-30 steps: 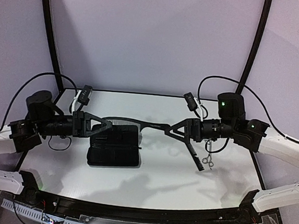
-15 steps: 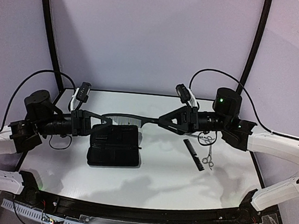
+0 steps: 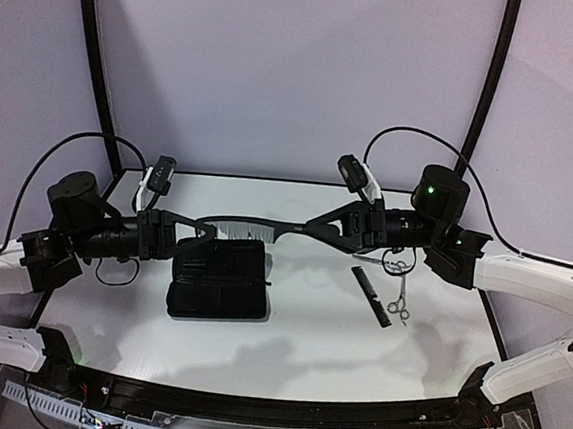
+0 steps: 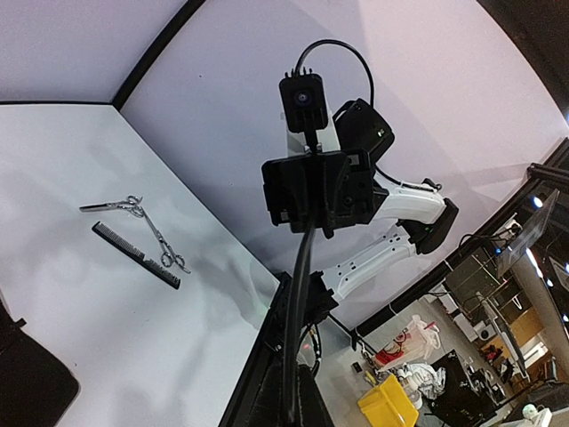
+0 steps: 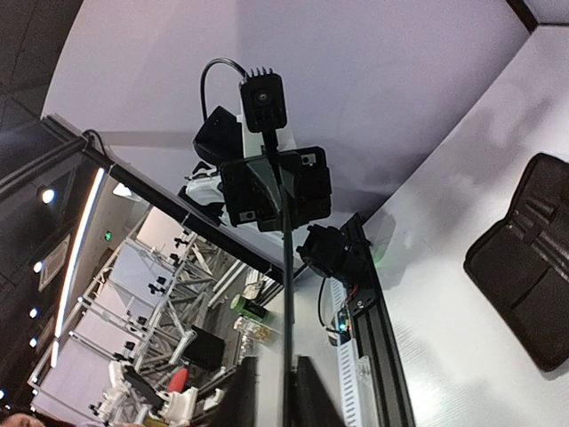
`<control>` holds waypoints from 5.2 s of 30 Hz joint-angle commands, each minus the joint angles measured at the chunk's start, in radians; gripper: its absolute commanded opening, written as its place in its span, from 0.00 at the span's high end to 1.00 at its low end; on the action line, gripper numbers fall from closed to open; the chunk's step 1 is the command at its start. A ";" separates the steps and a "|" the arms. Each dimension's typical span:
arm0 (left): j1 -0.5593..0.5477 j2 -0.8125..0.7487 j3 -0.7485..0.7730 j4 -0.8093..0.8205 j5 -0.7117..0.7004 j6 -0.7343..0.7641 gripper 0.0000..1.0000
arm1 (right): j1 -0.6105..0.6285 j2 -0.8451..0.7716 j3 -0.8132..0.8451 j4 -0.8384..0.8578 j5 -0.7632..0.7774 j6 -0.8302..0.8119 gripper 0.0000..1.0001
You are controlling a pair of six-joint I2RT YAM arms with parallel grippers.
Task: Sort the hair-cutting tools
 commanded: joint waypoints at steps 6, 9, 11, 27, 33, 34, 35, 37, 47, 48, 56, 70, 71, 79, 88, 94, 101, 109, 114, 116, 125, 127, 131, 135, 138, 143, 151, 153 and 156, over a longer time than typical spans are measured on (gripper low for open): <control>-0.003 0.024 0.022 -0.028 -0.067 -0.015 0.73 | -0.002 -0.060 0.066 -0.287 0.123 -0.153 1.00; -0.003 0.006 0.061 -0.199 -0.178 -0.019 0.07 | -0.004 -0.064 0.100 -0.537 0.228 -0.241 1.00; -0.003 -0.014 0.100 -0.470 -0.383 -0.050 0.03 | -0.013 -0.050 0.114 -0.643 0.275 -0.282 1.00; 0.303 0.147 0.014 -0.878 -0.389 -0.197 0.13 | -0.134 0.310 0.151 -0.637 0.153 -0.285 1.00; 0.316 0.266 -0.001 -0.832 -0.368 -0.167 0.26 | -0.136 0.424 0.185 -0.621 0.092 -0.269 1.00; 0.320 0.279 -0.008 -0.813 -0.364 -0.167 0.30 | -0.137 0.437 0.184 -0.615 0.089 -0.261 1.00; 0.321 0.297 -0.017 -0.784 -0.355 -0.168 0.35 | -0.136 0.448 0.182 -0.603 0.085 -0.252 1.00; 0.323 0.328 -0.029 -0.711 -0.317 -0.172 0.41 | -0.135 0.471 0.176 -0.578 0.069 -0.233 1.00; 0.323 0.469 -0.039 -0.597 -0.227 -0.160 0.60 | -0.138 0.548 0.162 -0.500 0.050 -0.213 1.00; 0.323 0.478 -0.036 -0.600 -0.230 -0.157 0.63 | -0.138 0.553 0.161 -0.500 0.054 -0.217 1.00; 0.323 0.545 -0.025 -0.605 -0.248 -0.136 0.95 | -0.137 0.600 0.158 -0.487 0.065 -0.231 1.00; 0.323 0.548 -0.050 -0.581 -0.232 -0.117 0.99 | -0.126 0.692 0.185 -0.421 0.072 -0.199 1.00; 0.323 0.549 -0.050 -0.576 -0.230 -0.117 0.99 | -0.124 0.697 0.188 -0.421 0.076 -0.198 1.00; 0.323 0.554 -0.052 -0.565 -0.215 -0.113 0.99 | -0.088 0.723 0.218 -0.383 0.115 -0.167 1.00; 0.322 0.551 -0.051 -0.546 -0.194 -0.114 0.99 | -0.027 0.780 0.279 -0.340 0.128 -0.120 1.00; 0.321 0.542 -0.056 -0.543 -0.186 -0.122 0.99 | 0.004 0.804 0.271 -0.276 0.160 -0.059 1.00; 0.321 0.533 -0.072 -0.530 -0.181 -0.130 0.99 | 0.033 0.858 0.317 -0.214 0.145 -0.014 1.00; 0.321 0.521 -0.072 -0.519 -0.164 -0.143 0.99 | 0.073 0.866 0.330 -0.170 0.183 0.025 1.00; 0.322 0.504 -0.074 -0.532 -0.167 -0.138 0.99 | 0.099 0.878 0.329 -0.099 0.234 0.080 1.00; 0.321 0.504 -0.074 -0.534 -0.166 -0.140 0.99 | 0.111 0.875 0.323 -0.093 0.275 0.097 1.00; 0.321 0.480 -0.087 -0.532 -0.168 -0.152 0.99 | 0.136 0.900 0.321 -0.028 0.295 0.154 1.00; 0.321 0.476 -0.086 -0.540 -0.174 -0.148 0.99 | 0.141 0.912 0.325 -0.005 0.286 0.164 1.00; 0.321 0.477 -0.081 -0.561 -0.187 -0.140 0.99 | 0.146 0.920 0.345 -0.033 0.286 0.141 1.00; 0.321 0.469 -0.086 -0.581 -0.212 -0.135 0.99 | 0.141 0.902 0.343 -0.124 0.319 0.079 1.00; 0.321 0.449 -0.099 -0.605 -0.239 -0.131 0.99 | 0.126 0.870 0.338 -0.223 0.368 0.023 0.99; 0.321 0.415 -0.119 -0.627 -0.278 -0.126 0.99 | 0.106 0.814 0.368 -0.426 0.488 -0.100 0.78; 0.322 0.420 -0.131 -0.591 -0.278 -0.126 0.99 | 0.109 0.763 0.426 -0.582 0.551 -0.207 0.51; 0.321 0.420 -0.132 -0.585 -0.278 -0.127 0.99 | 0.109 0.743 0.439 -0.626 0.591 -0.228 0.44; 0.321 0.419 -0.135 -0.579 -0.279 -0.126 0.99 | 0.112 0.712 0.454 -0.689 0.650 -0.265 0.40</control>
